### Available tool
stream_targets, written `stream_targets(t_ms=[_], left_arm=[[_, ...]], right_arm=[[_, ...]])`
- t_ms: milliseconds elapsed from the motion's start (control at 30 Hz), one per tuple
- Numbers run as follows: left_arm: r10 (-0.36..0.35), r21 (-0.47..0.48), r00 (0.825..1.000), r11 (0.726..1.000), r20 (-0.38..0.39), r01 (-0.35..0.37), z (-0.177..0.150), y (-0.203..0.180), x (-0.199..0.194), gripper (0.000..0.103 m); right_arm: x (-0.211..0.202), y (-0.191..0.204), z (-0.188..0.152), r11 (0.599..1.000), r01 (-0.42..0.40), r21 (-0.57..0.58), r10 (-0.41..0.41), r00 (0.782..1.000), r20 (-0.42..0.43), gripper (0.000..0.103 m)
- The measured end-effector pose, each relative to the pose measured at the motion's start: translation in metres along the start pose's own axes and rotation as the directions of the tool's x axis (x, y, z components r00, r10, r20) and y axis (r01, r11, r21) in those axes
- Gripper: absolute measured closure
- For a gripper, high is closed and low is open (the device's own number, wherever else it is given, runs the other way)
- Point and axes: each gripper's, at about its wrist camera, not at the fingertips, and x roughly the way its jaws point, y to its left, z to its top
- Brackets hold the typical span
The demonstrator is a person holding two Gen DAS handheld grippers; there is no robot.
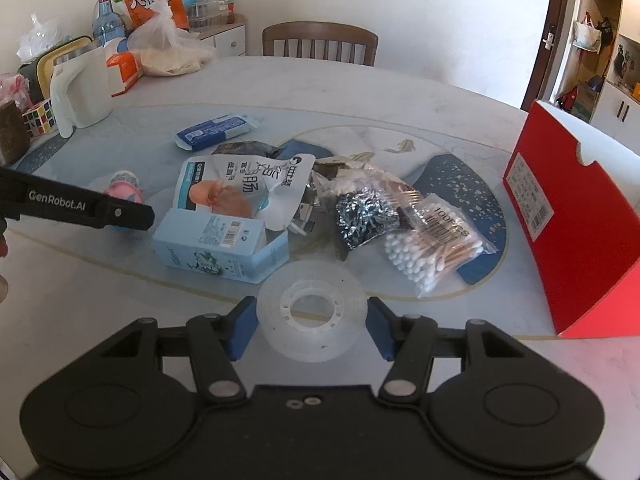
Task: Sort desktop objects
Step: 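Carry the pig figurine and tape roll over the red box with both grippers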
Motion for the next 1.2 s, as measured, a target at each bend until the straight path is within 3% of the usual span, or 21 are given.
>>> stream_targets(t_ms=[267,667,1200], left_arm=[[-0.032,0.054,0.999,0.998,0.001,0.032,0.003,-0.011,-0.019,0.053],[-0.133,0.148,0.991,0.980,-0.028,0.136,0.020,-0.050,-0.051,0.053],[-0.234,0.243,0.971,0.940,-0.051,0.239,0.050,-0.149,-0.067,0.052]], right_arm=[[-0.016,-0.002,0.001,0.999,0.021,0.040,-0.022,1.000,0.022,0.045],[-0.061,-0.016,0.011,0.997,0.013,0.082,-0.017,0.998,0.055,0.045],[-0.117,-0.103,0.036,0.996,0.051,0.075,-0.054,0.997,0.046,0.045]])
